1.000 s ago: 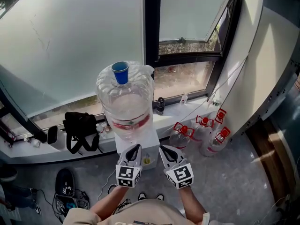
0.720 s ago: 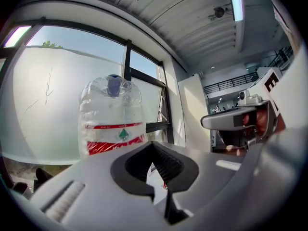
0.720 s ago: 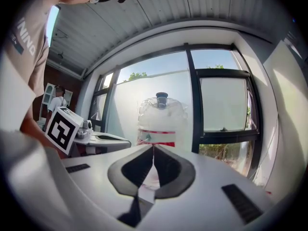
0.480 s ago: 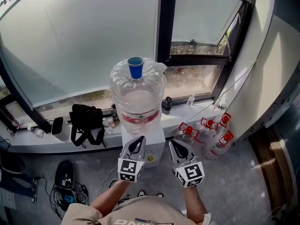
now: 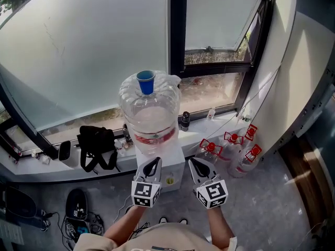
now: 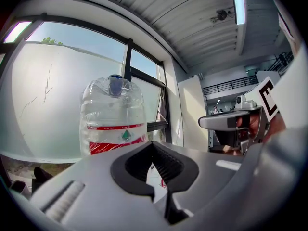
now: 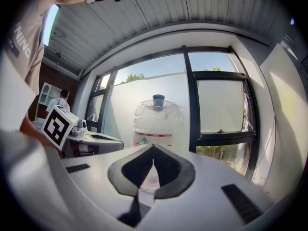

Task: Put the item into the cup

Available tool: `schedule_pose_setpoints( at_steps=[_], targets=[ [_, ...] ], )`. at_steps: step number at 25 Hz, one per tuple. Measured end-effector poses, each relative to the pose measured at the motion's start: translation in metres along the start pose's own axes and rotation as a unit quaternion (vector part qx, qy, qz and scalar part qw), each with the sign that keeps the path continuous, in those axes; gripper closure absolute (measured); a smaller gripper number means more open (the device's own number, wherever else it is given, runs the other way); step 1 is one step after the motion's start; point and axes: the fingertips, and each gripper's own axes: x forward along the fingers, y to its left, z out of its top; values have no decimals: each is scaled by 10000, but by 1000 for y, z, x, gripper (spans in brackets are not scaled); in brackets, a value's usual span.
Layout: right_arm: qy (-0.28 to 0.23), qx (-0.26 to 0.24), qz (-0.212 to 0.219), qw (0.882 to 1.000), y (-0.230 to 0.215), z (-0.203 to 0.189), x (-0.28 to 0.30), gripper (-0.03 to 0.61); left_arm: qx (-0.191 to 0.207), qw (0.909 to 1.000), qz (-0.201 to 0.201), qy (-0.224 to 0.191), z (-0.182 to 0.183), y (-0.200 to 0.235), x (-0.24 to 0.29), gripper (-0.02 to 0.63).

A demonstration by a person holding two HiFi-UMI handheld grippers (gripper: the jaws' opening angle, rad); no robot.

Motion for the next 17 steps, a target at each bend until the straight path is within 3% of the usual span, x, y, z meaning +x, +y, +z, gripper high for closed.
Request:
schedule_pose_setpoints(
  at_steps=[10, 17],
  targets=[
    [90, -86, 94, 9999, 16, -10, 8, 566, -130, 9996, -247, 74, -10, -2, 7, 606],
    [266, -14, -63, 9996, 11, -15, 9, 566, -95, 9991, -416, 69, -7, -9, 9, 606]
  ],
)
